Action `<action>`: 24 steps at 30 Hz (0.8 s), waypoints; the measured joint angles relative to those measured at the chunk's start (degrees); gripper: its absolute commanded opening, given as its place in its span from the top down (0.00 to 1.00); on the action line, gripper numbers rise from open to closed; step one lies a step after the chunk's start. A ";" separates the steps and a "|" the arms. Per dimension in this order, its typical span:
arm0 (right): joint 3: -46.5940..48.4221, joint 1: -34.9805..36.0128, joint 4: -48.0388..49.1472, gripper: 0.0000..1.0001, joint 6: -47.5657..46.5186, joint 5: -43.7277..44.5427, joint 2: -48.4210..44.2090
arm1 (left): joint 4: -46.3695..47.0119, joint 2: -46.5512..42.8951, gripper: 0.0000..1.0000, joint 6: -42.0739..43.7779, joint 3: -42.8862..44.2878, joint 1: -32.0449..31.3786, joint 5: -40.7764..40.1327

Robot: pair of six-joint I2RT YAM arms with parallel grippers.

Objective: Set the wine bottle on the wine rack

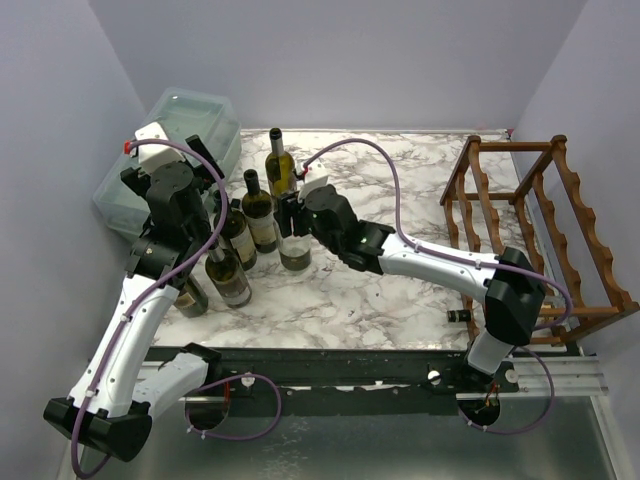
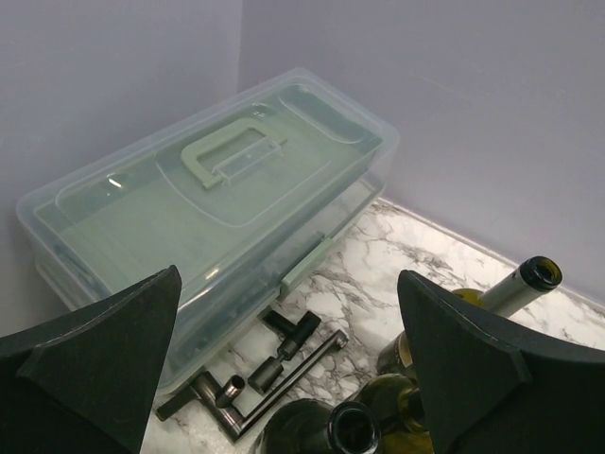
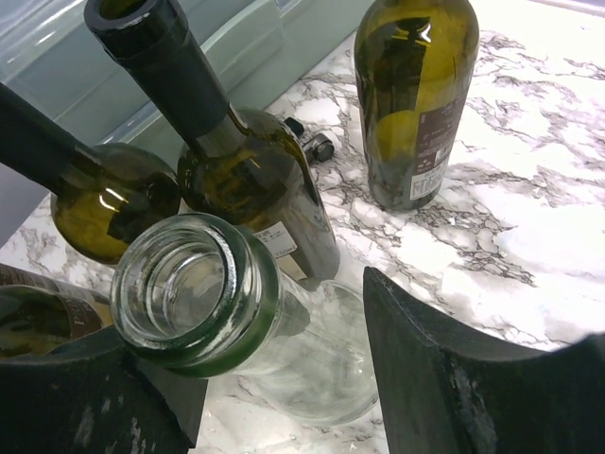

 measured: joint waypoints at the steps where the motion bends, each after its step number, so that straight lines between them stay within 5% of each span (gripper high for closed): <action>1: 0.02 0.07 0.11 0.36 -0.11 0.13 0.20 | 0.00 0.00 0.01 -0.04 0.00 0.09 -0.07; 5: 0.02 0.24 0.13 0.39 -0.57 0.66 1.33 | -0.04 0.13 0.01 0.74 0.02 0.24 -0.04; 13: 0.92 0.13 0.42 0.65 -2.05 2.34 3.04 | -2.27 -1.46 0.01 5.42 0.04 0.61 5.09; 20: 2.25 0.26 0.04 0.99 -2.32 2.54 4.00 | -2.86 -5.33 0.01 7.50 0.04 0.63 9.35; 24: 3.06 0.28 -1.27 0.99 -3.08 2.60 4.20 | -2.99 -5.81 0.01 7.61 0.04 0.68 10.34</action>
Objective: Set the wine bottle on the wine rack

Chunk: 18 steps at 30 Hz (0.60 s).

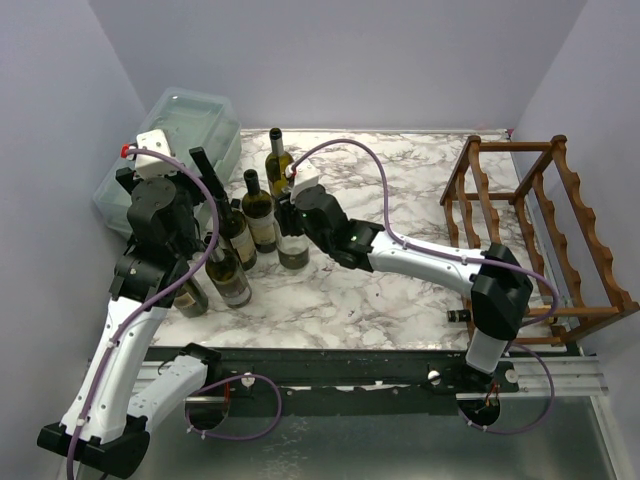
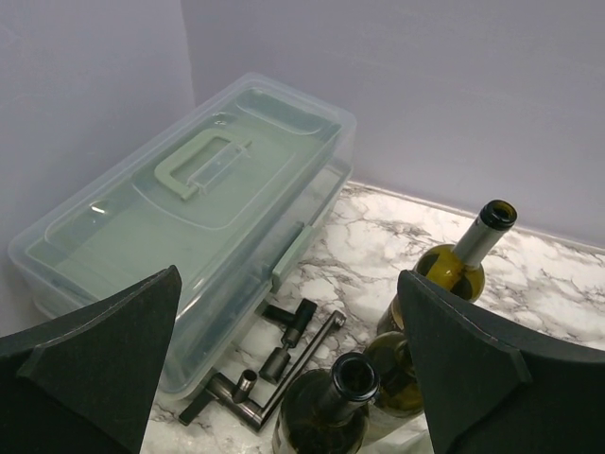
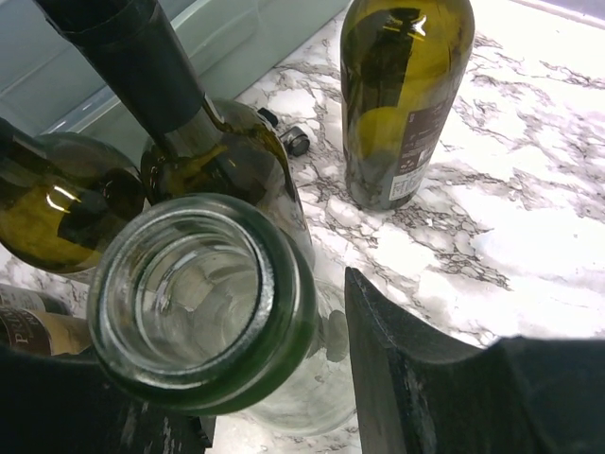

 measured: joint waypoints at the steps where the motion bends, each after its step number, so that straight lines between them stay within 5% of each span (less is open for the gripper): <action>1: 0.09 0.00 -0.24 0.99 -0.24 0.00 0.00 | -0.09 0.00 0.01 -0.02 0.00 0.00 0.09; 10: -0.61 0.11 -5.81 0.99 -5.49 -0.22 -3.28 | -0.15 -0.17 0.01 -0.04 -1.07 -0.13 0.15; 18: -8.37 0.11 -13.92 0.99 -12.24 -2.27 -15.28 | 0.26 -0.20 0.01 -0.02 -2.29 -0.50 0.15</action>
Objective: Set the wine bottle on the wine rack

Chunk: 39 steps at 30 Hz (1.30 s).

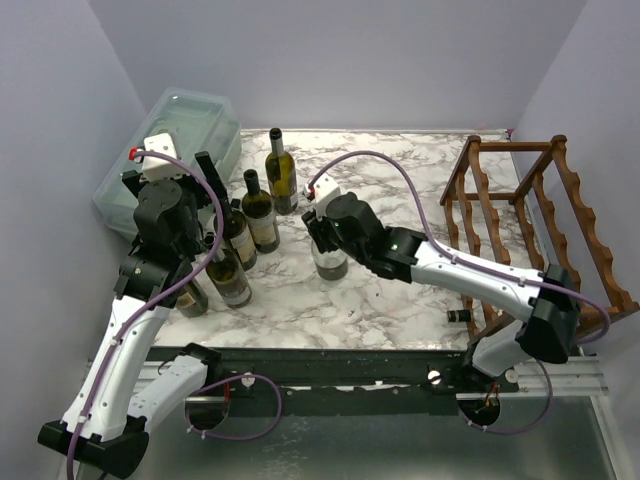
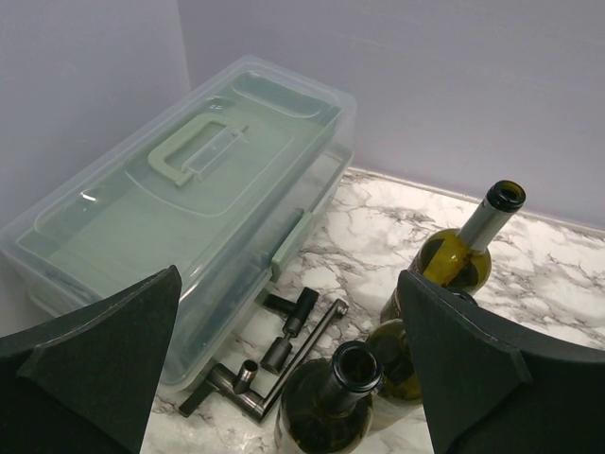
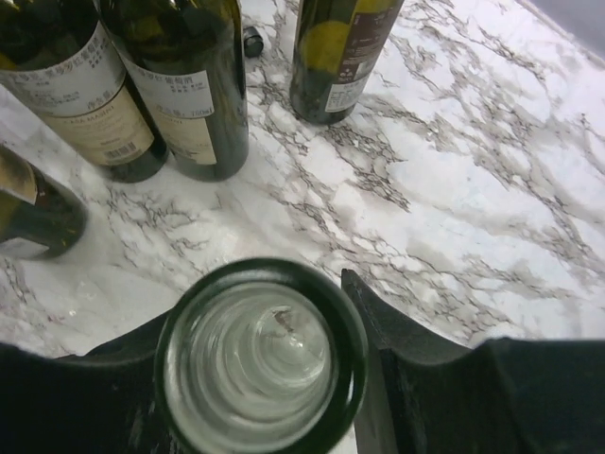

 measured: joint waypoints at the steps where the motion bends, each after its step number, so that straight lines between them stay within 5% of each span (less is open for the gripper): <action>1: -0.09 0.00 -0.39 1.00 -0.24 -0.04 -0.39 | 0.04 0.00 0.01 -0.02 0.00 0.00 0.00; 21: 6.29 0.11 -29.55 1.00 -10.91 3.76 -8.55 | 0.90 0.04 0.01 -0.04 -0.59 -0.74 1.53; 27: 4.96 0.13 -30.73 0.99 -12.28 5.51 -9.92 | 1.20 0.44 0.02 -0.07 -0.59 -0.74 6.62; 39: 3.93 4.02 -30.93 0.99 -19.17 11.23 2.91 | 2.10 2.38 0.02 -0.04 -0.79 -0.74 14.14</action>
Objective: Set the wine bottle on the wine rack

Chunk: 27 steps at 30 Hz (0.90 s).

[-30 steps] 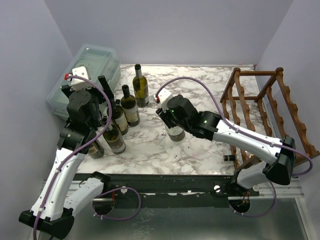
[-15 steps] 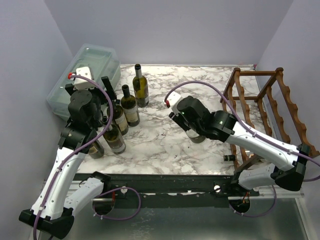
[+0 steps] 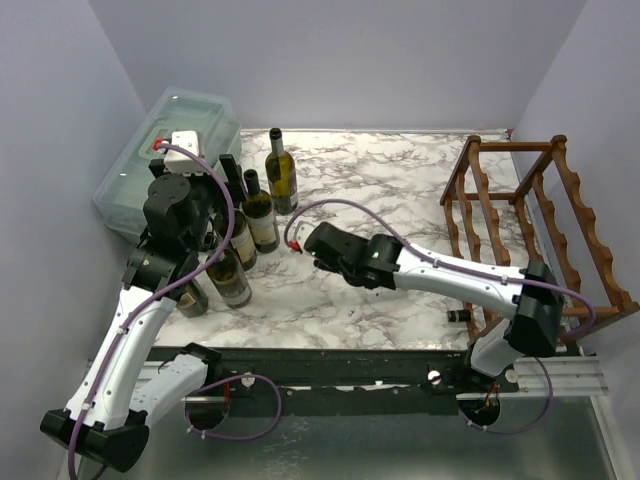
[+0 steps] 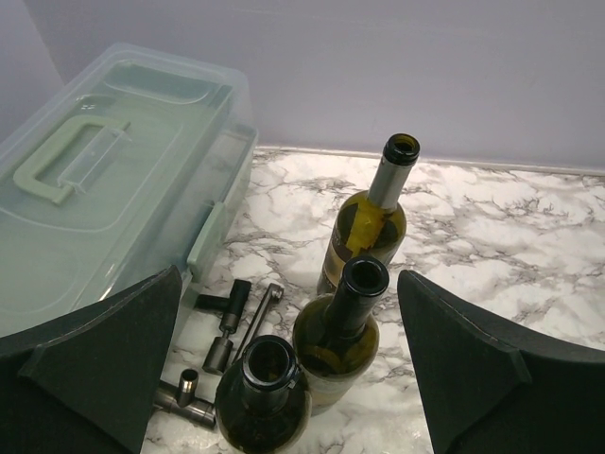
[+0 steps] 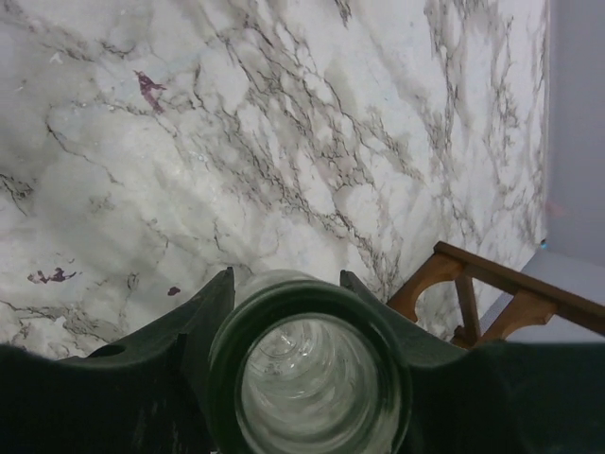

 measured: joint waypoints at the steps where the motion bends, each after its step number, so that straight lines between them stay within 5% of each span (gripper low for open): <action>1: 0.00 0.98 0.28 0.99 -0.83 0.48 1.20 | 0.02 0.00 0.02 0.02 0.00 0.00 0.04; 15: -0.28 3.58 7.56 0.84 -7.76 -0.39 16.35 | 0.07 -0.52 0.03 0.04 -0.20 -0.24 0.02; 27: -6.69 3.56 18.12 0.50 -12.04 -4.83 19.28 | 0.55 -0.85 0.03 0.09 -0.79 -0.76 0.02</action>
